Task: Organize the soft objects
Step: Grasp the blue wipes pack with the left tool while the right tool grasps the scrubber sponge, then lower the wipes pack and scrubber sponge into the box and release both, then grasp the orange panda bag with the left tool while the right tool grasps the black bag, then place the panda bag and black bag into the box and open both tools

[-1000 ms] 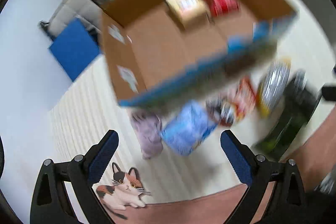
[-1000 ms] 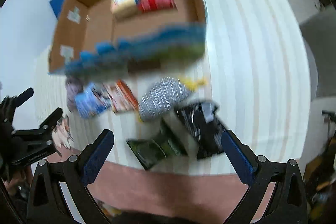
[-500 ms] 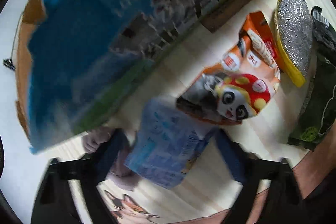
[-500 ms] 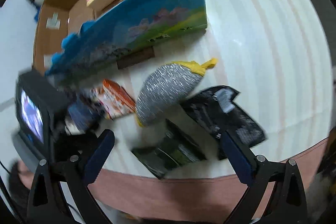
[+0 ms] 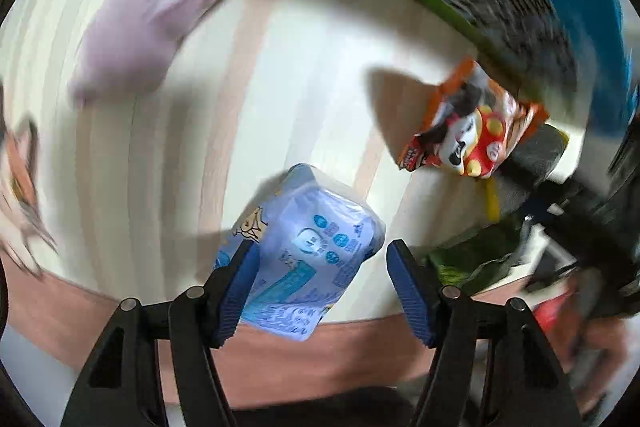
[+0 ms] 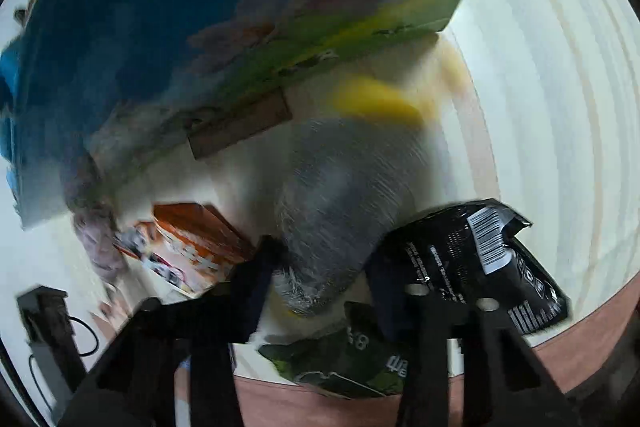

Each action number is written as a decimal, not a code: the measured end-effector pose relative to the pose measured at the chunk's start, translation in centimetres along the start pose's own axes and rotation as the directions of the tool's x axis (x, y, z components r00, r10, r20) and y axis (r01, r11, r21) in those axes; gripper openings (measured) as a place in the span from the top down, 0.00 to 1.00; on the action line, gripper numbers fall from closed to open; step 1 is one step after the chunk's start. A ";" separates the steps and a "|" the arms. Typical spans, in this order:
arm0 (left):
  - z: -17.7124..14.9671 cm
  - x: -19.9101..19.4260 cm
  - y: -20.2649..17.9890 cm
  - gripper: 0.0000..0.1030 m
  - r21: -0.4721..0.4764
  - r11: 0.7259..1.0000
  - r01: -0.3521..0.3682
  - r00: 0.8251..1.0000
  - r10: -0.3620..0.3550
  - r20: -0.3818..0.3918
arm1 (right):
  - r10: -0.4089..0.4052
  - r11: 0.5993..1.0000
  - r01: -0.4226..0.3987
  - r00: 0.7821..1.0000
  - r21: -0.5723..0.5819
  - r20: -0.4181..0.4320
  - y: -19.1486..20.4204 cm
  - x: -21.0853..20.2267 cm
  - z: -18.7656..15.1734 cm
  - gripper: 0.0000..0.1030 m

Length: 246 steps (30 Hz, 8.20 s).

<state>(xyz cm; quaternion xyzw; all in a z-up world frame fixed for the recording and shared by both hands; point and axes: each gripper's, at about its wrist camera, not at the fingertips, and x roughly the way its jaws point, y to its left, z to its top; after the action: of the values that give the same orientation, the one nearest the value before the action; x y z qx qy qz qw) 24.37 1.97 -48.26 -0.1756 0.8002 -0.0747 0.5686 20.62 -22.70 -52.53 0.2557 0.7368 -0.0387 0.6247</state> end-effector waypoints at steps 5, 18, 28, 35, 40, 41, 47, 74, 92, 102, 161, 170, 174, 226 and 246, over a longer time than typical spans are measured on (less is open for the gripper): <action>-1.3 -0.5 0.8 0.38 0.054 0.995 -0.079 0.997 0.078 0.027 | -0.123 0.971 0.103 0.989 -0.216 -0.080 1.2 0.8 -1.7 0.66; -4.3 3.7 -8.6 0.37 0.417 0.807 -0.418 0.905 0.411 0.111 | -0.128 0.956 0.116 0.991 -0.268 -0.028 -0.1 -1.5 -3.7 0.42; -4.2 3.3 -5.8 0.49 0.248 0.898 -0.363 0.932 0.343 0.118 | -0.123 0.970 0.123 0.992 -0.212 0.015 -0.5 0.6 -2.6 0.61; -4.3 1.5 -2.6 0.57 0.134 0.956 -0.260 0.962 0.244 0.120 | -0.108 0.969 0.115 0.993 -0.219 0.044 -0.4 0.1 -5.1 0.65; -4.6 -2.2 -1.8 0.59 0.132 0.967 -0.219 0.967 0.197 0.161 | -0.024 0.969 0.040 0.997 -0.243 0.070 0.4 -3.4 -6.7 0.65; -5.1 -2.8 -2.1 0.59 0.137 0.968 -0.210 0.967 0.185 0.173 | -0.007 0.967 0.025 0.997 -0.252 0.073 0.2 -4.3 -7.0 0.65; -9.0 -10.0 -4.4 0.59 0.208 0.972 -0.110 0.966 0.056 0.251 | 0.117 0.948 -0.084 0.989 -0.306 0.093 0.7 -11.3 -8.0 0.66; 16.8 -14.1 -16.1 0.58 0.263 0.926 -0.272 0.943 0.201 0.264 | -0.004 0.947 0.031 0.996 -0.319 0.085 7.8 -12.5 12.1 0.66; 22.8 -8.9 -15.3 0.47 0.216 0.940 -0.263 0.963 0.244 0.111 | -0.083 0.947 0.079 0.997 -0.311 0.000 7.5 -7.3 13.8 0.63; 19.3 -12.8 -15.9 0.19 0.236 0.916 -0.324 0.931 0.265 0.250 | -0.113 0.943 0.121 0.993 -0.311 0.045 7.9 -9.3 12.6 0.52; -4.4 7.5 -14.8 0.44 0.683 0.227 -0.694 0.671 0.547 0.500 | -0.195 0.945 0.212 0.977 -0.251 0.091 -8.0 -6.1 -3.9 0.00; -2.5 4.7 -7.5 0.45 0.353 0.888 -0.294 0.952 0.307 0.021 | -0.181 0.959 0.185 0.983 -0.215 0.038 -8.3 -1.8 -4.6 0.30; -2.3 3.8 -4.9 0.45 0.193 0.969 -0.156 0.986 0.165 -0.031 | -0.122 0.970 0.121 0.992 -0.209 0.009 -7.6 -1.7 -5.2 0.39; 15.7 -8.6 -13.6 0.52 0.298 0.947 -0.123 0.992 0.122 0.022 | 0.058 0.946 -0.040 0.997 -0.323 0.045 11.9 -9.8 10.7 0.56; 13.8 -3.6 -13.9 0.51 0.333 0.924 -0.191 0.975 0.218 -0.045 | -0.129 0.931 0.143 0.989 -0.335 0.066 9.0 -5.8 11.9 0.53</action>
<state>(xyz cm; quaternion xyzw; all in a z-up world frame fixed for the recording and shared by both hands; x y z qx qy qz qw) 41.12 -8.50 -45.37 0.0084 0.8130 -0.1534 0.5616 35.66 -21.26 -47.30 0.0918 0.7348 0.0401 0.6709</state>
